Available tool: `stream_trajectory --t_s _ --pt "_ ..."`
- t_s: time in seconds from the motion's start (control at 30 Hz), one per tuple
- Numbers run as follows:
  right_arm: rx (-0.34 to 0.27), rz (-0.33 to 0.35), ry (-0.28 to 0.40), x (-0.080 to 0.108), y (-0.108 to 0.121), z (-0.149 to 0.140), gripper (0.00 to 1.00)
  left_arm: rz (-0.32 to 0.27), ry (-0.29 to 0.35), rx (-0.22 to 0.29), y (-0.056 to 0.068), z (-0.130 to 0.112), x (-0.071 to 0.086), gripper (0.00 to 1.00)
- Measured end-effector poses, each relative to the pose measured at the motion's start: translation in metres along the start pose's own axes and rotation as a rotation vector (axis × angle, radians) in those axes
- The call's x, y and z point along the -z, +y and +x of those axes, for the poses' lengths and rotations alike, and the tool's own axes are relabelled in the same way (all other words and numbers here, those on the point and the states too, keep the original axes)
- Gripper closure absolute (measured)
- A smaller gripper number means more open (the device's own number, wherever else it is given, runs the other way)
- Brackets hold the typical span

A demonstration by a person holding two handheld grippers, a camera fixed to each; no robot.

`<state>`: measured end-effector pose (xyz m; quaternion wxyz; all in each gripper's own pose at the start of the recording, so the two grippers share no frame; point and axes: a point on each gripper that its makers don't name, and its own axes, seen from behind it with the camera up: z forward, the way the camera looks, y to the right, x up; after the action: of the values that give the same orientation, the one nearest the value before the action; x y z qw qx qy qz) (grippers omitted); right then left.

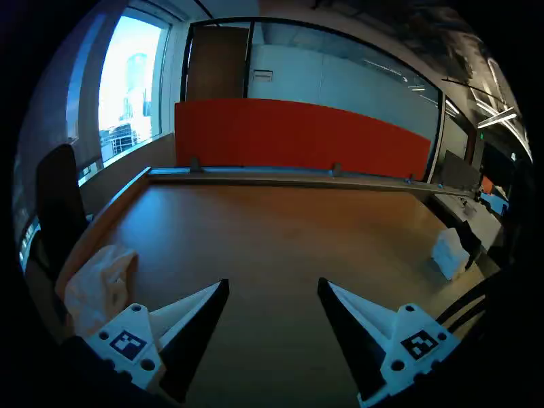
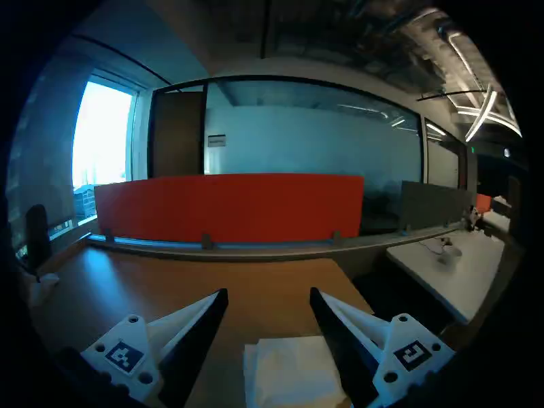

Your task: Fold towel

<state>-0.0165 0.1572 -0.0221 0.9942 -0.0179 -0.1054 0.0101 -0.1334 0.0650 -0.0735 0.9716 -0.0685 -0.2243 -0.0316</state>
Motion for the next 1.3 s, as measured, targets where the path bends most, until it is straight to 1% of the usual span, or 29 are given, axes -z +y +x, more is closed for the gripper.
stream_trajectory --t_s 0.17,0.27,0.37,0.47,0.77,0.97,1.07,1.17,1.3 --pt "0.005 0.014 0.017 -0.001 -0.012 0.011 0.07 0.014 0.071 0.001 -0.005 0.024 -0.003 0.03" --pt "0.005 0.02 0.03 -0.001 -0.021 0.021 0.07 0.032 0.124 0.003 -0.012 0.042 -0.006 0.03" --pt "0.005 0.037 0.043 0.0 -0.035 0.03 0.07 0.043 0.173 0.001 -0.016 0.059 -0.008 0.03" --pt "0.008 0.057 0.054 0.0 -0.051 0.038 0.07 0.052 0.206 0.001 -0.02 0.074 -0.01 0.03" --pt "0.001 0.076 0.098 -0.005 -0.095 0.061 0.07 0.05 0.31 0.016 -0.025 0.118 -0.011 0.03" --pt "-0.004 0.088 0.126 -0.007 -0.13 0.075 0.07 0.062 0.361 0.006 -0.03 0.138 -0.01 0.03" --pt "-0.014 0.1 0.137 -0.008 -0.146 0.081 0.07 0.069 0.377 0.004 -0.033 0.143 -0.012 0.03" --pt "-0.02 0.108 0.135 -0.011 -0.156 0.081 0.07 0.077 0.388 0.001 -0.035 0.147 -0.012 0.03" --pt "-0.018 0.101 0.13 -0.015 -0.16 0.081 0.06 0.089 0.402 -0.01 -0.038 0.15 -0.012 0.03"
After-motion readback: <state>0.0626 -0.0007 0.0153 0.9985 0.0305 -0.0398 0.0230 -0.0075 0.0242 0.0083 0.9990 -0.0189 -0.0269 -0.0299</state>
